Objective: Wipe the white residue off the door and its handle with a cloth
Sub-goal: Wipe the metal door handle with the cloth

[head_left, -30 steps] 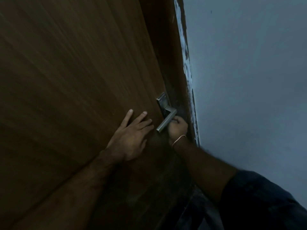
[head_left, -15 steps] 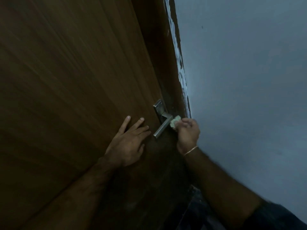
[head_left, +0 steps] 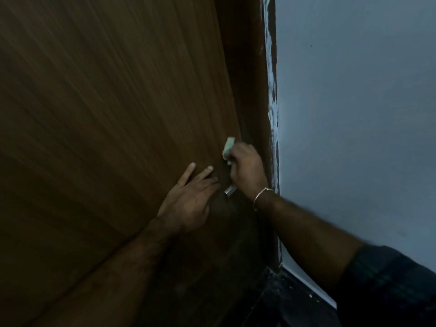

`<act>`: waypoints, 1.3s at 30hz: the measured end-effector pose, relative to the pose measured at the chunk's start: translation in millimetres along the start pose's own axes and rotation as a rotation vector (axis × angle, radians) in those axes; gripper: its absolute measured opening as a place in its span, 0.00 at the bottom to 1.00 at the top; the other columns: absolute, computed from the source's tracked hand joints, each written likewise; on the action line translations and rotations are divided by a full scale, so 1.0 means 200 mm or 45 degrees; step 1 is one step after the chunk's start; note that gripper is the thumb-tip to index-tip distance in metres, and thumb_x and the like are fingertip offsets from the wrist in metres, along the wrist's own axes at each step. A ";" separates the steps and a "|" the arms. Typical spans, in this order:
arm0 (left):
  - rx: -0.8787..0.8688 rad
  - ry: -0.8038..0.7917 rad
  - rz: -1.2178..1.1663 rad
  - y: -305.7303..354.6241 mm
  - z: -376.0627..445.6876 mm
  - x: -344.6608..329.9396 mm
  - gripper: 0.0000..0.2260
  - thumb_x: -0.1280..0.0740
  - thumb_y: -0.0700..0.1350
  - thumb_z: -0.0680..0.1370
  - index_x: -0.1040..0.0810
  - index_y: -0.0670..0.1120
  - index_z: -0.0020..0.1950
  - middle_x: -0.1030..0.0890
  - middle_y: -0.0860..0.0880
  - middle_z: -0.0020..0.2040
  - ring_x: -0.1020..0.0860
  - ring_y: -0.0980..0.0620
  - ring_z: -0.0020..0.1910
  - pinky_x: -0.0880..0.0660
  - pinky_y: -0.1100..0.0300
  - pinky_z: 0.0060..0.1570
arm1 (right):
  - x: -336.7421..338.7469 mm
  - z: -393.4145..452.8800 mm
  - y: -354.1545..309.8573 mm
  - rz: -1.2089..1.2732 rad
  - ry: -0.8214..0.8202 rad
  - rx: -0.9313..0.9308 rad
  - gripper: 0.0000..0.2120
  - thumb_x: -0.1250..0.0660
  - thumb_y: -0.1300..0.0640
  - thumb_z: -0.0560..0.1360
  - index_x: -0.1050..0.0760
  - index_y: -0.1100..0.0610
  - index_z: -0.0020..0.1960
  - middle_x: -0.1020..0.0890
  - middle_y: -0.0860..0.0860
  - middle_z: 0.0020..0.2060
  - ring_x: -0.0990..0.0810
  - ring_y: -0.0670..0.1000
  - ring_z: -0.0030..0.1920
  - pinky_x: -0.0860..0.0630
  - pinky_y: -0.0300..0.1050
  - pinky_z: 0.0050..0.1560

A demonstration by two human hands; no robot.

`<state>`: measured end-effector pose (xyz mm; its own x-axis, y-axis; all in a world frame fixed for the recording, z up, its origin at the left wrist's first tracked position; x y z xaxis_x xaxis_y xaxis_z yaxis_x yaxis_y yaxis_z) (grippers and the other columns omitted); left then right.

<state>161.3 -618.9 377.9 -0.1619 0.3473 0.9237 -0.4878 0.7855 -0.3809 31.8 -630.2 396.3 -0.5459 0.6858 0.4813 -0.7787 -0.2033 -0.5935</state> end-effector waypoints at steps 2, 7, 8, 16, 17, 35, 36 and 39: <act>0.007 -0.009 0.008 0.00 0.00 -0.01 0.24 0.41 0.52 0.77 0.32 0.51 0.74 0.32 0.52 0.76 0.51 0.54 0.80 0.77 0.52 0.70 | 0.10 0.09 -0.01 -0.021 0.199 0.004 0.08 0.32 0.67 0.72 0.21 0.60 0.50 0.19 0.55 0.50 0.23 0.52 0.51 0.29 0.38 0.54; 0.007 -0.048 0.031 0.00 0.00 -0.03 0.24 0.40 0.52 0.78 0.32 0.51 0.74 0.31 0.52 0.75 0.52 0.53 0.80 0.69 0.47 0.74 | -0.03 0.13 0.08 -0.474 -0.197 0.113 0.17 0.28 0.62 0.72 0.23 0.63 0.60 0.20 0.59 0.57 0.23 0.58 0.58 0.22 0.51 0.57; 0.015 -0.056 0.039 0.00 0.00 -0.03 0.24 0.40 0.53 0.78 0.33 0.51 0.74 0.32 0.52 0.76 0.53 0.53 0.80 0.70 0.46 0.73 | -0.05 0.10 0.11 -0.456 -0.213 0.104 0.19 0.28 0.63 0.71 0.24 0.62 0.61 0.20 0.59 0.59 0.23 0.58 0.59 0.23 0.51 0.59; 0.021 -0.128 0.048 0.00 0.00 -0.05 0.25 0.40 0.52 0.78 0.36 0.52 0.76 0.36 0.53 0.78 0.58 0.53 0.80 0.74 0.47 0.71 | -0.06 -0.11 0.31 0.271 -0.129 -0.247 0.26 0.41 0.66 0.78 0.34 0.51 0.74 0.25 0.51 0.68 0.25 0.48 0.65 0.31 0.39 0.68; 0.014 -0.140 0.052 0.00 0.01 -0.06 0.26 0.39 0.53 0.78 0.36 0.52 0.76 0.36 0.53 0.78 0.58 0.53 0.80 0.75 0.47 0.70 | -0.06 -0.13 0.33 0.338 -0.115 -0.297 0.25 0.42 0.65 0.79 0.33 0.50 0.73 0.23 0.52 0.67 0.23 0.48 0.62 0.28 0.37 0.65; 0.226 0.053 -0.286 0.11 0.25 -0.10 0.19 0.40 0.52 0.81 0.30 0.50 0.71 0.24 0.50 0.65 0.28 0.53 0.61 0.30 0.55 0.61 | -0.46 -0.58 0.68 0.909 0.207 -1.046 0.14 0.36 0.58 0.79 0.23 0.55 0.64 0.18 0.49 0.59 0.23 0.35 0.52 0.29 0.29 0.53; 0.295 0.062 -0.386 0.09 0.24 -0.10 0.18 0.38 0.50 0.81 0.30 0.50 0.70 0.24 0.50 0.63 0.27 0.56 0.57 0.29 0.59 0.56 | -0.47 -0.62 0.66 0.830 0.228 -1.006 0.13 0.34 0.61 0.78 0.22 0.57 0.62 0.18 0.50 0.59 0.23 0.38 0.54 0.29 0.28 0.55; 0.491 0.120 -0.564 0.04 0.21 -0.15 0.15 0.36 0.48 0.80 0.27 0.50 0.67 0.23 0.52 0.60 0.29 0.61 0.52 0.33 0.66 0.48 | -0.49 -0.65 0.59 0.714 0.235 -0.909 0.07 0.31 0.64 0.75 0.19 0.55 0.50 0.18 0.50 0.51 0.20 0.46 0.51 0.22 0.39 0.54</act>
<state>125.4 -644.6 349.8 0.1965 0.0864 0.9767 -0.7706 0.6295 0.0993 34.3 -629.9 195.6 -0.6798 0.7300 -0.0707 -0.0068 -0.1026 -0.9947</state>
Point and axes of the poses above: each hand's wrist, its own z-axis towards the middle knuckle, its own x-axis out of the back of the hand, y = z × x, the point moved 10 cm from there along z, towards the middle knuckle
